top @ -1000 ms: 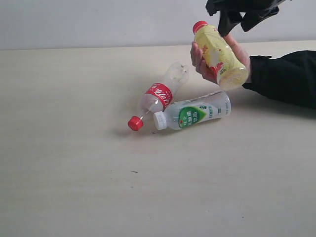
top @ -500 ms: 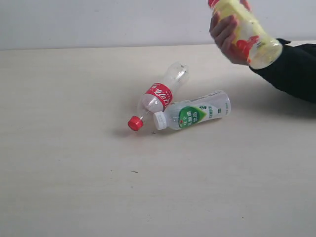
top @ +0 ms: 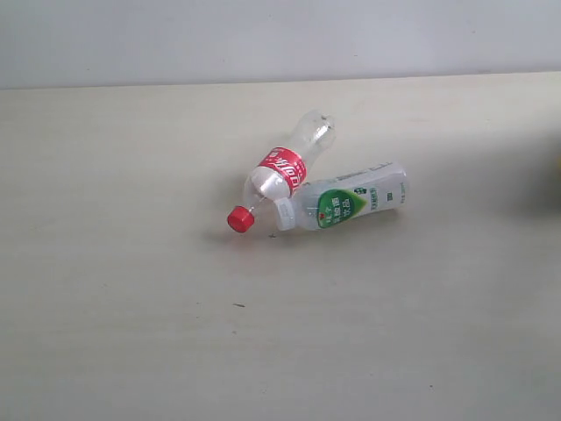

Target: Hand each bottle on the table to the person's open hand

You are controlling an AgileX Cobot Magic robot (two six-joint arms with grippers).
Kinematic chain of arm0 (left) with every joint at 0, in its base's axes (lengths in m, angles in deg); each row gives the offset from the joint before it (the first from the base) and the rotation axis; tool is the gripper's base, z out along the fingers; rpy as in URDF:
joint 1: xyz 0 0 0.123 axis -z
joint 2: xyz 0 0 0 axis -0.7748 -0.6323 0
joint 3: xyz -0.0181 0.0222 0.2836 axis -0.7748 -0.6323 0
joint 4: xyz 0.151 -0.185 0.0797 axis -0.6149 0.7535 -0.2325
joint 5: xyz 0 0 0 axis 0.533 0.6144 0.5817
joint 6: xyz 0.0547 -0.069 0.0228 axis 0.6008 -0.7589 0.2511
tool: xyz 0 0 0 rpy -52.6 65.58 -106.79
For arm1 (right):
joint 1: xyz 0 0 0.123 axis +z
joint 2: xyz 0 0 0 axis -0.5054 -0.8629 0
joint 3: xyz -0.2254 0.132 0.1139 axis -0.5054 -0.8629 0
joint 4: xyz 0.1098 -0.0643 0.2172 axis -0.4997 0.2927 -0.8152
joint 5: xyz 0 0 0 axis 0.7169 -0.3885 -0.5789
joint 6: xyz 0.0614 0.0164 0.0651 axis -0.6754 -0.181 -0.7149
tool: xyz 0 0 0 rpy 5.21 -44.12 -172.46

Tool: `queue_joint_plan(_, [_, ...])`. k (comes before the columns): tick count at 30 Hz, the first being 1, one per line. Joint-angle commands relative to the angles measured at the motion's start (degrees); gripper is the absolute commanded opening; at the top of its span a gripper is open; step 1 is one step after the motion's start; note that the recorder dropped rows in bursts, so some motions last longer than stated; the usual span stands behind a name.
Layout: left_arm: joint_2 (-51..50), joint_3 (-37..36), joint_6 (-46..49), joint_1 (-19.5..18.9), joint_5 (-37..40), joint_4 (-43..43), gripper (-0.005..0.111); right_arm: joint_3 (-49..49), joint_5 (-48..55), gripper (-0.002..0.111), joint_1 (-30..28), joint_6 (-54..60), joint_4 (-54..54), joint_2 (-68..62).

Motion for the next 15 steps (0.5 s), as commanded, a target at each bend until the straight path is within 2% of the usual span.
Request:
queue_joint_plan(1, [0.32,0.00,0.04,0.22,-0.16,-0.19,0.000,-1.62,-6.33,0.000,-0.19,0.49,-2.48,0.40])
queue_joint_plan(7, [0.32,0.00,0.04,0.22,-0.16,-0.19,0.000,-3.03,-2.15,0.000,-0.19,1.87,-2.84,0.40])
queue_joint_plan(15, [0.32,0.00,0.04,0.22,-0.16,-0.19,0.000,-3.03,-2.48,0.000,-0.19,4.05,-4.02,0.40])
